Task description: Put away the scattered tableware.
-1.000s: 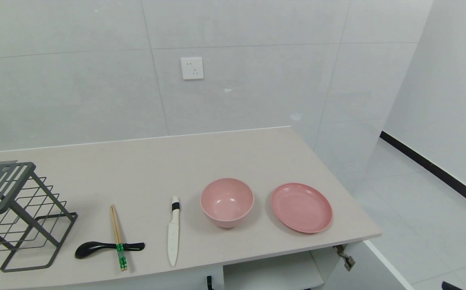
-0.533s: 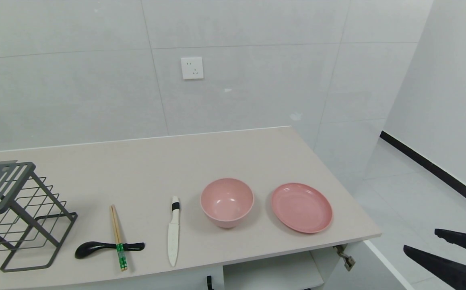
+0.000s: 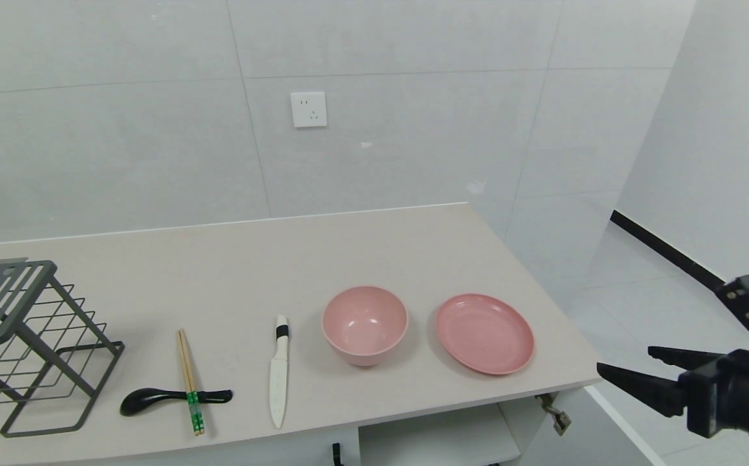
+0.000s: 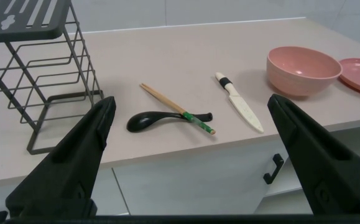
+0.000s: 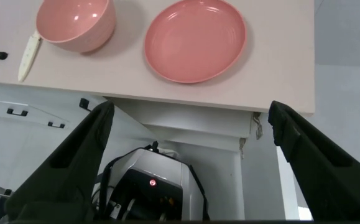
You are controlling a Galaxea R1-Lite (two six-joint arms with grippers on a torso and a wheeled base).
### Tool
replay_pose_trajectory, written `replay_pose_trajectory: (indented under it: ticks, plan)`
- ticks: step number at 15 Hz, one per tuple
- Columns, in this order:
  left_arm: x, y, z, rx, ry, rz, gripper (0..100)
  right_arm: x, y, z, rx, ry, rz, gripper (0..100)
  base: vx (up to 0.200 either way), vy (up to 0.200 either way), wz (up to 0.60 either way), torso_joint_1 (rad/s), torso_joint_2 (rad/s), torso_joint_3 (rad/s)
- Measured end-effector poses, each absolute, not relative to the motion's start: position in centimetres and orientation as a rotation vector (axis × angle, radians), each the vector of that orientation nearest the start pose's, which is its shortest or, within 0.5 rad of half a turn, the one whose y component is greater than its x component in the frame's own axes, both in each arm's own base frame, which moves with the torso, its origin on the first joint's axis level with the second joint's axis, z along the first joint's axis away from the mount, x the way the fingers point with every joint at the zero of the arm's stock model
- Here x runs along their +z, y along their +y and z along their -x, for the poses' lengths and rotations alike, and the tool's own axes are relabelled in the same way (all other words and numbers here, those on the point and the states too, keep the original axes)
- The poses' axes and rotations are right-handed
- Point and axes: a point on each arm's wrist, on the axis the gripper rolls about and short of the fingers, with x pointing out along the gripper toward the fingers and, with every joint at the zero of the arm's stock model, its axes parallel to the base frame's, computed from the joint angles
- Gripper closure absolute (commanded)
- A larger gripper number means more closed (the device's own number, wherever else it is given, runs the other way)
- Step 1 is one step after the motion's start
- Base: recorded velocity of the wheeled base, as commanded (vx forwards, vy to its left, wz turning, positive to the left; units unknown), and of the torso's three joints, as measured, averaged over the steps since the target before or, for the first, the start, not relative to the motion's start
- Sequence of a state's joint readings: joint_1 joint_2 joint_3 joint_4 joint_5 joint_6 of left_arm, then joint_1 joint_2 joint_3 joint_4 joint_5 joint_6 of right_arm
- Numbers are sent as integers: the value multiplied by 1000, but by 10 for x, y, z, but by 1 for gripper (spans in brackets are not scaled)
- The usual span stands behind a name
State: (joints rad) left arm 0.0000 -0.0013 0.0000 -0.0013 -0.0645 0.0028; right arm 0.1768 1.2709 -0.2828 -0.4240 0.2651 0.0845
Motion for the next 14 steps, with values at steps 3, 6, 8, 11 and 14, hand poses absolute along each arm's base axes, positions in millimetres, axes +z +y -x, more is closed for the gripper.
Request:
replay_pose_trajectory:
  ticks: [3, 6, 8, 11, 14]
  plan:
    - [76, -1, 23, -64, -3, -3, 0, 117, 38, -176, 422, 603, -85, 0, 0, 0, 0, 0, 0, 0]
    - [76, -1, 23, -64, -3, -3, 0, 104, 42, -195, 428, 623, -78, 0, 0, 0, 0, 0, 0, 0]
    - [76, -1, 23, -64, -3, -3, 0, 97, 43, -202, 427, 638, -78, 0, 0, 0, 0, 0, 0, 0]
    - [76, -1, 23, -64, -3, -3, 0, 88, 46, -219, 425, 593, -78, 0, 0, 0, 0, 0, 0, 0]
    - [76, -1, 23, -64, -3, -3, 0, 69, 49, -236, 421, 595, -81, 0, 0, 0, 0, 0, 0, 0]
